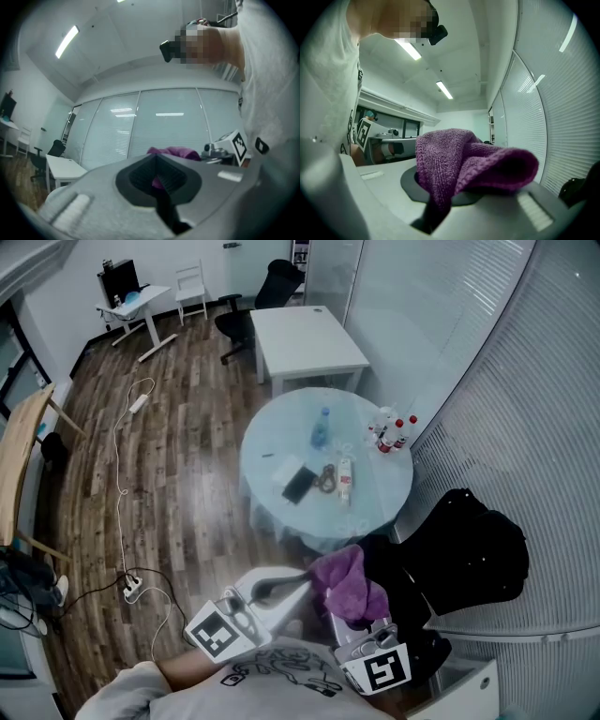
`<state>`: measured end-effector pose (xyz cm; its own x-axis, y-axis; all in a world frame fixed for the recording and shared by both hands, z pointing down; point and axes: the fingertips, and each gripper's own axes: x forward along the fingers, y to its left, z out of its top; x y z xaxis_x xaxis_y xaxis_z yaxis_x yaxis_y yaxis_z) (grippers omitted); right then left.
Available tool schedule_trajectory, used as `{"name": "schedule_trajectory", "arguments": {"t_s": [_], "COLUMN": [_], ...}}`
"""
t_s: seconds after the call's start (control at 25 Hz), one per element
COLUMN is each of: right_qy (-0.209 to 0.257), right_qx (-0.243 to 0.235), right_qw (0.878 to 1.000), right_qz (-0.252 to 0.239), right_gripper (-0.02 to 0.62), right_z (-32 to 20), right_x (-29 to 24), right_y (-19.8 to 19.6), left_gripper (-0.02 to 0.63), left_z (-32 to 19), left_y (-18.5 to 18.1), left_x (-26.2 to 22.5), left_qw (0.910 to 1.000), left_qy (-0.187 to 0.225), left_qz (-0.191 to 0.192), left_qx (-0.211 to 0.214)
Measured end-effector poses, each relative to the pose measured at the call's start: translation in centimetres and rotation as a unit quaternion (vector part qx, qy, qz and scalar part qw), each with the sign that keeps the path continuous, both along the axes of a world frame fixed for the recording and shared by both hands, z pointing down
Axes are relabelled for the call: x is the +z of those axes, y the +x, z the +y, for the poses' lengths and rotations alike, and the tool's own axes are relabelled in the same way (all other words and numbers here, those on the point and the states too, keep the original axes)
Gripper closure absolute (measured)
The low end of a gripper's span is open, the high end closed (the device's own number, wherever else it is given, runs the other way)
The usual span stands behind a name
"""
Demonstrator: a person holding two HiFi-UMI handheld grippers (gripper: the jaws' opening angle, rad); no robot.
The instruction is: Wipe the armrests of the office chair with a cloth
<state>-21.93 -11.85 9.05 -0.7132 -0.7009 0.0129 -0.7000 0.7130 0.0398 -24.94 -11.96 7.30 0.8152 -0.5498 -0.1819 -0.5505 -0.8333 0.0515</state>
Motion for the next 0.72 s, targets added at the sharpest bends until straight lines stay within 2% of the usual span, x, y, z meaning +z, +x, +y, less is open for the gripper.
{"name": "schedule_trajectory", "arguments": {"t_s": [0.72], "right_qy": [-0.008], "right_qx": [0.005], "right_qw": [1.000], "right_qz": [-0.001], "right_gripper": [0.558], "right_z": [0.2], "right_x": [0.5], "right_y": [0.2], "left_gripper": [0.606], "left_z": [0.4], "left_y": [0.6], "left_x": [0.7], "left_qw": [0.9999], "left_qy": [-0.005], "left_qz": [-0.002], "left_qx": [0.012]}}
